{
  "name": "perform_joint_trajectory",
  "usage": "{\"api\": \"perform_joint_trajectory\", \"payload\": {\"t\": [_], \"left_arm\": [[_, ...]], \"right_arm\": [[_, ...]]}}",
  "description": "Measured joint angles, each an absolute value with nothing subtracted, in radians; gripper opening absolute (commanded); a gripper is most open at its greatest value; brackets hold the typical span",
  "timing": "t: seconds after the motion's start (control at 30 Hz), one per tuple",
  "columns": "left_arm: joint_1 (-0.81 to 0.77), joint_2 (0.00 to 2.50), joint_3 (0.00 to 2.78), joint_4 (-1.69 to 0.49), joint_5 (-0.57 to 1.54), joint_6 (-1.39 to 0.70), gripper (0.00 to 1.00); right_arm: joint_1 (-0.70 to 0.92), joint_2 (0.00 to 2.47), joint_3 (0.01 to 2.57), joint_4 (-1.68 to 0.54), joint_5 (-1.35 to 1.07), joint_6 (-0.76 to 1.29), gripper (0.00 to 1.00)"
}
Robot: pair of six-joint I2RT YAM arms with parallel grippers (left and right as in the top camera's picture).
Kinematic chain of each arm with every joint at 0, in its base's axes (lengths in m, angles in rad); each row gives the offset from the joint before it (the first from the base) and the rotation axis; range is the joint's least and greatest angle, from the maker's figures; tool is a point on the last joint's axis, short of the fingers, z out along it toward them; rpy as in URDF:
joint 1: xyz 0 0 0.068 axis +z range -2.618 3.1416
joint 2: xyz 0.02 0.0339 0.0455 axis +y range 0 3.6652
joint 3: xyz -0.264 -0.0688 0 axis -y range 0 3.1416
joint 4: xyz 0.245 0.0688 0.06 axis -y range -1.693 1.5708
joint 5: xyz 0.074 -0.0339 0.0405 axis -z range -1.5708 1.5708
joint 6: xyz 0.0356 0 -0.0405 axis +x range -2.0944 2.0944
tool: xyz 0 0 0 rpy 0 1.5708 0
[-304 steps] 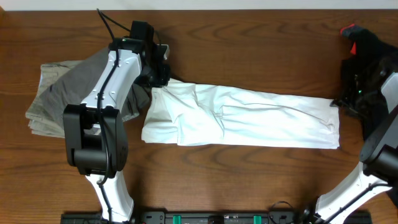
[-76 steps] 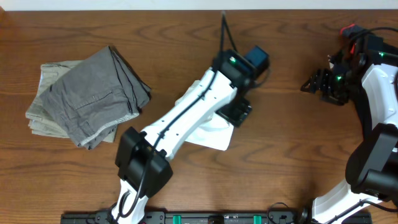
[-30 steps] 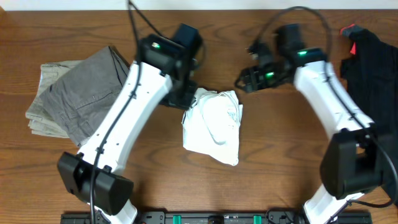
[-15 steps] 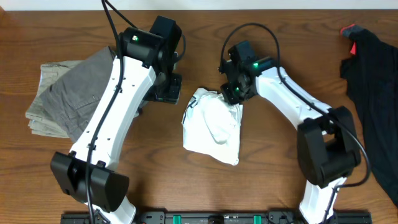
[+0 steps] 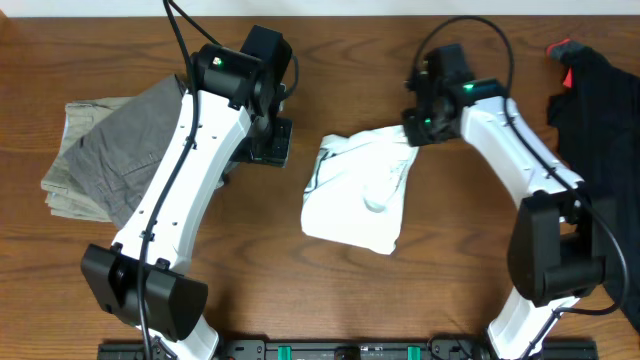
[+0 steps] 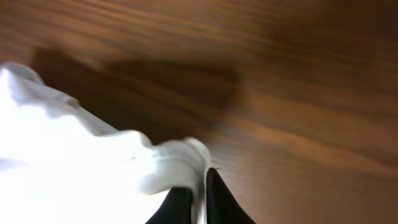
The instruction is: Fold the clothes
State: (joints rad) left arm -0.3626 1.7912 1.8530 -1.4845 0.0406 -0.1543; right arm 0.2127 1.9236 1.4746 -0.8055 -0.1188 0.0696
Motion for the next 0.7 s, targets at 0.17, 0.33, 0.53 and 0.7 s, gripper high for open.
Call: {"api": "perform_joint_trajectory", "payload": {"t": [0.17, 0.33, 0.53, 0.7], "left_arm": [[-0.363, 1.791, 1.853, -1.484, 0.041, -0.156, 0.56], [-0.363, 1.791, 1.853, -1.485, 0.041, -0.157, 0.57], [-0.363, 1.791, 1.853, -1.485, 0.041, -0.157, 0.58], [-0.363, 1.791, 1.853, -1.484, 0.041, -0.157, 0.58]], "right_arm": [[0.194, 1.924, 1.475, -0.855, -0.108, 0.07, 0.2], [0.186, 1.923, 1.475, -0.948, -0.286, 0.034, 0.31], [0.192, 1.91, 1.474, -1.103, -0.5, -0.039, 0.36], [0.253, 1.908, 1.458, -1.15, -0.544, -0.088, 0.39]]}}
